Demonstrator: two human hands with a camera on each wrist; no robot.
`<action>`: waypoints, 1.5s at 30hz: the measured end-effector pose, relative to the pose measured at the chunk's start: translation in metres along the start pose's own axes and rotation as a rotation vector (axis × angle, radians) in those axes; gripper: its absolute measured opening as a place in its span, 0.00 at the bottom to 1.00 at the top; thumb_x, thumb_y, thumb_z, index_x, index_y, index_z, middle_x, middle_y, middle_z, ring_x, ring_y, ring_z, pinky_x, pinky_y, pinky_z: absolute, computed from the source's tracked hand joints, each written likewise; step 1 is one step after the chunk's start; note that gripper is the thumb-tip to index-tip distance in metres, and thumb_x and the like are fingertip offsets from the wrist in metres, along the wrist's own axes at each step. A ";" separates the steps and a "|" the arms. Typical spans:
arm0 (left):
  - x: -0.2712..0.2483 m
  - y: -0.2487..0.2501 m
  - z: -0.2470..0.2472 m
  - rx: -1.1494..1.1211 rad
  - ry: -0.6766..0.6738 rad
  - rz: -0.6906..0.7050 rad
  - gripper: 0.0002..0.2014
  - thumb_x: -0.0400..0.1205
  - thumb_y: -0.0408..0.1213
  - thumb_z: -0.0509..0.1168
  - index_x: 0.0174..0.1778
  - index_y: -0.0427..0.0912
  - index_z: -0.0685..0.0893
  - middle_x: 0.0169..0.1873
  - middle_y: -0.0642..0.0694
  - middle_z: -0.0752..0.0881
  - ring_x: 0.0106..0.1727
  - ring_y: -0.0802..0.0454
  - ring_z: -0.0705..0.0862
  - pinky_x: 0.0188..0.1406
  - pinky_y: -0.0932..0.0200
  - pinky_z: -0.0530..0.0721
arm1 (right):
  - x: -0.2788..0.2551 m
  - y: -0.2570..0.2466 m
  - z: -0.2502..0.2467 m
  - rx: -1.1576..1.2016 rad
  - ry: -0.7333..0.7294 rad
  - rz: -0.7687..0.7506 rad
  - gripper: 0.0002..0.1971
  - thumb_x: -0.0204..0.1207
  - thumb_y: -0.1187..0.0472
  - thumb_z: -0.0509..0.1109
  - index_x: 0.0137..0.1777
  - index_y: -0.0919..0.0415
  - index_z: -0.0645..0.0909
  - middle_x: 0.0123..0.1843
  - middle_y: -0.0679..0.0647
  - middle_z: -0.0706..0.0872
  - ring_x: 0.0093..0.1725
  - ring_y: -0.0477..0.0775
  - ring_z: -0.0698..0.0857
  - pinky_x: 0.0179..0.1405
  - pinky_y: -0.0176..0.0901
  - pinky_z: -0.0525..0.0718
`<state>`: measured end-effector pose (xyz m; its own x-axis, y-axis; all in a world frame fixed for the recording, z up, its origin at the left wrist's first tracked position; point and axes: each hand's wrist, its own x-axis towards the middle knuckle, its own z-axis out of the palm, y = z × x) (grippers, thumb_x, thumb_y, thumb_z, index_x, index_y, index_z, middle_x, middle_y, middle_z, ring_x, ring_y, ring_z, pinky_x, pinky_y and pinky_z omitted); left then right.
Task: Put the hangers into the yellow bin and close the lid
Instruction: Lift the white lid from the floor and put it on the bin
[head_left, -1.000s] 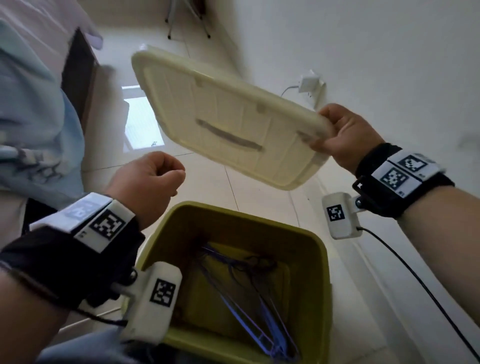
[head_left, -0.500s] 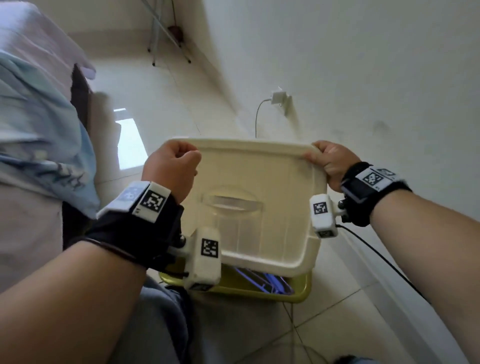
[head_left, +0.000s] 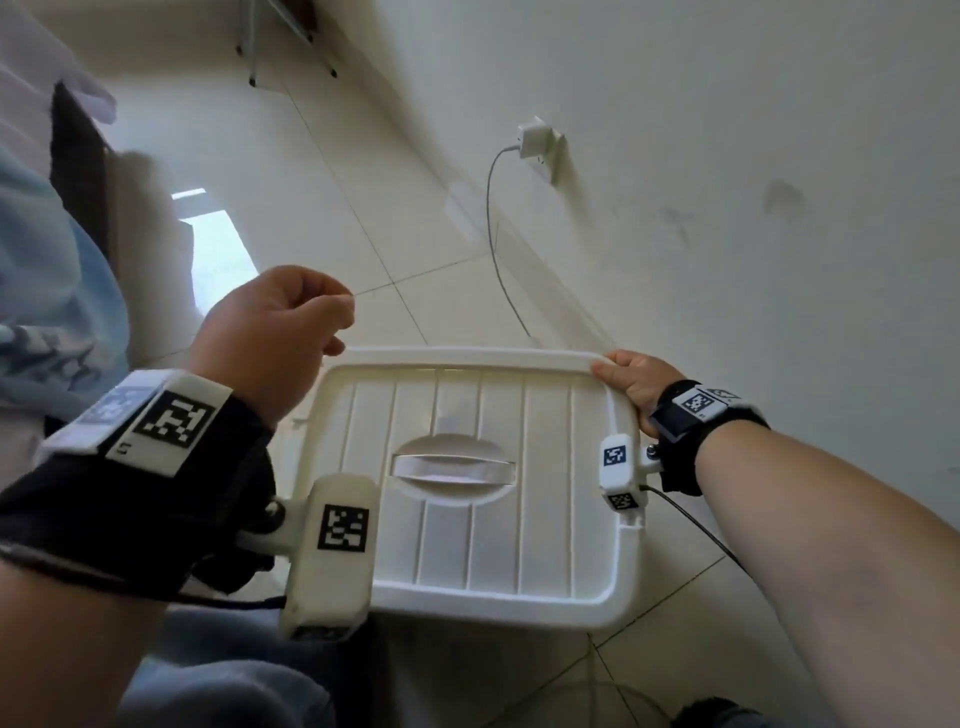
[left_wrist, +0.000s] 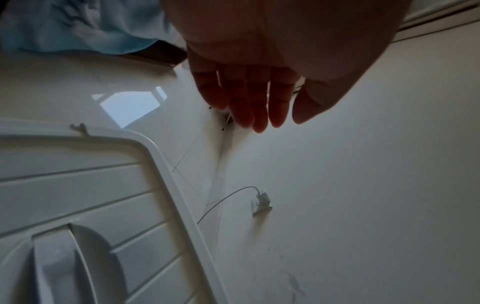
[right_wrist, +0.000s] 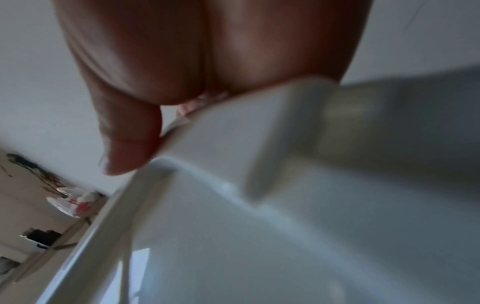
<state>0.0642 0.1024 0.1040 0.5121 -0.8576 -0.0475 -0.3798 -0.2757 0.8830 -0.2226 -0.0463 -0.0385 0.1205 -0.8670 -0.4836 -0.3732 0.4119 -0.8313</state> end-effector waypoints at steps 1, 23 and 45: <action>0.003 -0.002 0.000 -0.012 -0.008 -0.018 0.04 0.70 0.46 0.63 0.37 0.53 0.83 0.40 0.50 0.88 0.41 0.52 0.86 0.56 0.43 0.84 | 0.006 0.006 0.002 -0.030 0.024 0.002 0.05 0.68 0.52 0.76 0.39 0.53 0.87 0.51 0.66 0.89 0.50 0.69 0.87 0.63 0.68 0.81; 0.008 0.002 0.031 0.005 -0.169 -0.071 0.08 0.65 0.49 0.61 0.34 0.54 0.83 0.38 0.49 0.89 0.42 0.51 0.87 0.53 0.43 0.84 | -0.009 0.031 0.018 -0.498 0.144 0.281 0.34 0.74 0.62 0.72 0.79 0.55 0.63 0.73 0.60 0.77 0.68 0.62 0.80 0.65 0.49 0.78; -0.005 0.018 0.042 0.054 -0.228 -0.042 0.09 0.66 0.49 0.60 0.36 0.53 0.83 0.41 0.47 0.89 0.43 0.51 0.87 0.55 0.41 0.85 | -0.051 0.077 0.034 -0.502 0.265 0.420 0.27 0.75 0.54 0.67 0.69 0.65 0.63 0.60 0.63 0.82 0.57 0.65 0.83 0.49 0.49 0.76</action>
<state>0.0229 0.0837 0.1007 0.3434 -0.9190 -0.1938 -0.4054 -0.3311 0.8521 -0.2262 0.0392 -0.0877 -0.3312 -0.7281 -0.6002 -0.7258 0.6030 -0.3311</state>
